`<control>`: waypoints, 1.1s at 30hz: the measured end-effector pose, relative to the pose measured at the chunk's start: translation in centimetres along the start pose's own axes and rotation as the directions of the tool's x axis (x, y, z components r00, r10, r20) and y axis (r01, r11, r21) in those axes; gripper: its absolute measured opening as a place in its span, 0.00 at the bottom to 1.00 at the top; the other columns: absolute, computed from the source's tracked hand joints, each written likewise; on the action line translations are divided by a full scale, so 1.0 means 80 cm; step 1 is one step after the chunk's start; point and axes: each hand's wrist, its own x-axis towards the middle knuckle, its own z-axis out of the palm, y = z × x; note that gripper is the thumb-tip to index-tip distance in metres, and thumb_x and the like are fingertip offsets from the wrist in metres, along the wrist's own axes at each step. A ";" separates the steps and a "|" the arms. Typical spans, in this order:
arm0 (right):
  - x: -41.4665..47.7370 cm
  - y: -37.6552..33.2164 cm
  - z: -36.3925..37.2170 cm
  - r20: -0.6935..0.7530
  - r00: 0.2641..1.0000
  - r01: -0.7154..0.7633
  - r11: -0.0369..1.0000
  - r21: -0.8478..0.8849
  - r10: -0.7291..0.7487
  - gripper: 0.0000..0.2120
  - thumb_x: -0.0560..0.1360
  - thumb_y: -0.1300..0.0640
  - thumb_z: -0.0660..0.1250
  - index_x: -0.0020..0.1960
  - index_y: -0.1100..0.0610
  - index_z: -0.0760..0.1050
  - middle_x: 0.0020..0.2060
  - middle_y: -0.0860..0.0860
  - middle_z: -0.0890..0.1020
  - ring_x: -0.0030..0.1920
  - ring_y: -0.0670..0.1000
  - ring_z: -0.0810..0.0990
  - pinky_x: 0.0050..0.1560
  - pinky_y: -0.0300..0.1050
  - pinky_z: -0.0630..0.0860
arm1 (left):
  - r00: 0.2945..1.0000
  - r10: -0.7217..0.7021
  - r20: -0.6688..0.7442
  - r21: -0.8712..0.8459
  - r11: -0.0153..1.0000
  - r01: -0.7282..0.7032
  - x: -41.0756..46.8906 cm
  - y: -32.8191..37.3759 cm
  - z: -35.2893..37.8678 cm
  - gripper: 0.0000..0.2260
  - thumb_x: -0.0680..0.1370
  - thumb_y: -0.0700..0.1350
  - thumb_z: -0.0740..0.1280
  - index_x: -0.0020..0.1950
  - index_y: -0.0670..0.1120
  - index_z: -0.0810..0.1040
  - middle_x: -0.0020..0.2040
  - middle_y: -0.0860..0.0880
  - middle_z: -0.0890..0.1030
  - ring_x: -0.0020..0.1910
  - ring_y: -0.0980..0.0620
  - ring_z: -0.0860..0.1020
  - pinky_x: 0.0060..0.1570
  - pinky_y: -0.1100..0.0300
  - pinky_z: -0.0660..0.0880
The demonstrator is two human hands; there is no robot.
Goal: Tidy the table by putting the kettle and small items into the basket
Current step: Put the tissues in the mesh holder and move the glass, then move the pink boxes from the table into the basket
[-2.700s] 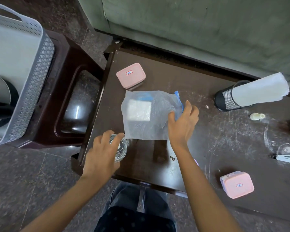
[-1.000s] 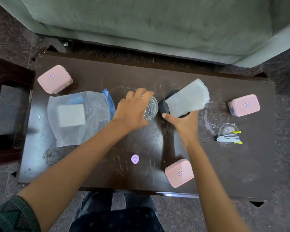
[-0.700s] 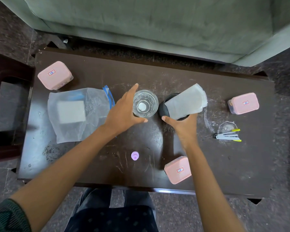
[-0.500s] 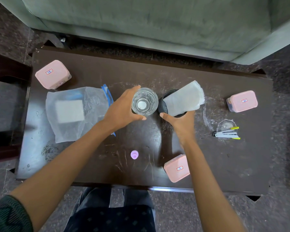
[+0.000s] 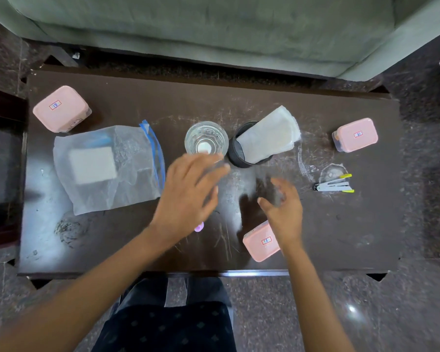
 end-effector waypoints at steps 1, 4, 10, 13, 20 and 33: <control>-0.007 0.012 -0.005 -0.045 0.999 0.007 1.000 -0.022 -0.008 0.20 0.67 0.69 0.71 0.58 0.59 0.75 0.58 0.51 0.76 0.61 0.55 0.74 0.66 0.53 0.68 | 0.999 0.019 0.047 -0.058 0.998 -0.016 -0.010 0.016 0.006 0.16 0.73 0.41 0.64 0.61 0.47 0.74 0.60 0.47 0.78 0.60 0.47 0.73 0.60 0.51 0.68; -0.022 0.039 -0.015 -0.149 0.988 -0.040 0.999 -0.003 0.040 0.15 0.66 0.71 0.69 0.51 0.60 0.78 0.50 0.49 0.77 0.54 0.54 0.77 0.60 0.53 0.72 | 0.960 -0.052 0.277 -0.103 0.991 0.083 -0.036 0.059 0.039 0.16 0.71 0.44 0.61 0.59 0.49 0.75 0.55 0.50 0.80 0.53 0.50 0.76 0.54 0.58 0.69; -0.011 0.056 -0.041 -0.195 0.977 -0.080 0.995 0.051 0.088 0.14 0.67 0.71 0.67 0.50 0.60 0.78 0.48 0.51 0.78 0.49 0.50 0.76 0.48 0.28 0.68 | 0.754 -0.166 0.636 0.027 0.981 0.194 -0.048 0.127 0.128 0.31 0.71 0.55 0.66 0.71 0.48 0.63 0.67 0.47 0.70 0.61 0.44 0.72 0.55 0.50 0.73; 0.008 0.057 -0.055 -0.198 0.978 -0.060 0.996 0.064 0.072 0.14 0.68 0.71 0.66 0.51 0.62 0.78 0.52 0.55 0.79 0.48 0.49 0.76 0.47 0.21 0.66 | 0.705 -0.167 0.689 0.140 0.985 0.097 -0.037 0.138 0.147 0.39 0.67 0.60 0.69 0.73 0.50 0.57 0.67 0.46 0.68 0.62 0.44 0.69 0.55 0.49 0.71; 0.051 0.054 -0.068 -0.228 0.973 0.052 0.998 0.020 -0.046 0.11 0.66 0.68 0.65 0.48 0.63 0.78 0.48 0.60 0.80 0.50 0.62 0.78 0.54 0.60 0.75 | 0.741 -0.192 0.643 0.097 0.981 0.170 0.007 0.142 0.130 0.37 0.68 0.46 0.71 0.73 0.51 0.57 0.65 0.47 0.65 0.61 0.45 0.70 0.55 0.51 0.73; 0.250 0.012 -0.159 -0.230 0.970 -0.178 0.881 -0.438 0.082 0.52 0.60 0.44 0.76 0.74 0.49 0.48 0.75 0.58 0.51 0.74 0.60 0.51 0.71 0.61 0.54 | 0.854 -0.233 0.466 -0.185 0.918 0.351 0.159 0.178 0.083 0.37 0.70 0.47 0.70 0.75 0.52 0.55 0.66 0.50 0.65 0.62 0.49 0.68 0.55 0.56 0.70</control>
